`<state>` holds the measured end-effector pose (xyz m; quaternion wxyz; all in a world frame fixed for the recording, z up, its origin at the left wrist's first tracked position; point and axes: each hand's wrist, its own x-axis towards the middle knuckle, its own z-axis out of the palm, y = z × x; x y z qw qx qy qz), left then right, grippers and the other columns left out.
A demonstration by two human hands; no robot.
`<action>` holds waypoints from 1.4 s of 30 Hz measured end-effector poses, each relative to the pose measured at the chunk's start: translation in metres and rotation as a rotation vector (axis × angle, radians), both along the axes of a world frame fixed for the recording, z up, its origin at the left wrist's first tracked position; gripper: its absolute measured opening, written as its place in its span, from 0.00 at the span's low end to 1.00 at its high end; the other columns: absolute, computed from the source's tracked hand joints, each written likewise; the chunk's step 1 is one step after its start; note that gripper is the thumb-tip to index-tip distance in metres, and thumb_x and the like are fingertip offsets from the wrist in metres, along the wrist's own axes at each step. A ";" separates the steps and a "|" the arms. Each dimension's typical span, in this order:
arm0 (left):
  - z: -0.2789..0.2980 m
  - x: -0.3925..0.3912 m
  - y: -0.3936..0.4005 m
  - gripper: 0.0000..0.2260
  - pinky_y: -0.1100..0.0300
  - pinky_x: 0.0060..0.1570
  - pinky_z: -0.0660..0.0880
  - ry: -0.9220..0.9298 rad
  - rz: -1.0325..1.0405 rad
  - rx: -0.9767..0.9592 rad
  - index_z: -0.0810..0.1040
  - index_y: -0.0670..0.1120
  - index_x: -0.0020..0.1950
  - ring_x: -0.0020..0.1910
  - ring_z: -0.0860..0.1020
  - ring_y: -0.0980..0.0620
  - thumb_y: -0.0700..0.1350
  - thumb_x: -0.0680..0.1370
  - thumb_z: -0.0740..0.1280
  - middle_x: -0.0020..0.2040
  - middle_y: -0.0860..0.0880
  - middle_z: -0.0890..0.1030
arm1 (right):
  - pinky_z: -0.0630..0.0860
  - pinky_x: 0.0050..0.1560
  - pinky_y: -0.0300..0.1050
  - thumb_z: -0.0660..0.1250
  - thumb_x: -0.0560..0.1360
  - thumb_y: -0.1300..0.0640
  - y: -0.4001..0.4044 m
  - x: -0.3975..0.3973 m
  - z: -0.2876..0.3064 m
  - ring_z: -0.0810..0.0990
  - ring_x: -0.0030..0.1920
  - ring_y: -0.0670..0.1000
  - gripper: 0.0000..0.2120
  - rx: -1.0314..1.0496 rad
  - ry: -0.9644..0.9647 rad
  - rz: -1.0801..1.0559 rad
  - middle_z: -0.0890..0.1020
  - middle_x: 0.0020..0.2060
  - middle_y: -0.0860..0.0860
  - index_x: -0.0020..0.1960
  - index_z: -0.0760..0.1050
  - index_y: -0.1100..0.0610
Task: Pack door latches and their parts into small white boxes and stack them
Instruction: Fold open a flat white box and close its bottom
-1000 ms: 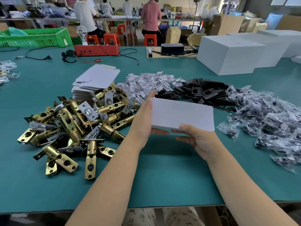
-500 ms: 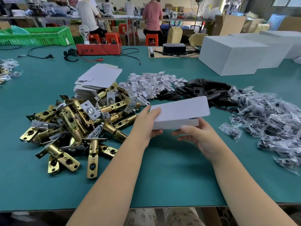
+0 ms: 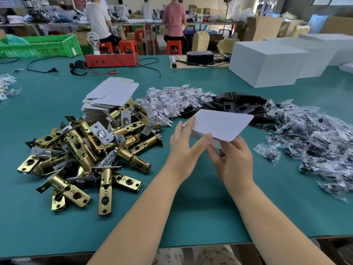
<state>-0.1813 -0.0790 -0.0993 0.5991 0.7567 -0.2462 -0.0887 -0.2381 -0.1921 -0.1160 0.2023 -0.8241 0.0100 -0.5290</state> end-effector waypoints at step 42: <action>-0.001 -0.003 -0.003 0.26 0.82 0.55 0.56 -0.326 0.001 -0.080 0.54 0.59 0.73 0.59 0.61 0.78 0.48 0.78 0.59 0.58 0.67 0.65 | 0.72 0.44 0.28 0.74 0.70 0.54 -0.010 -0.004 0.000 0.76 0.45 0.37 0.41 0.443 0.244 0.177 0.75 0.46 0.32 0.66 0.53 0.23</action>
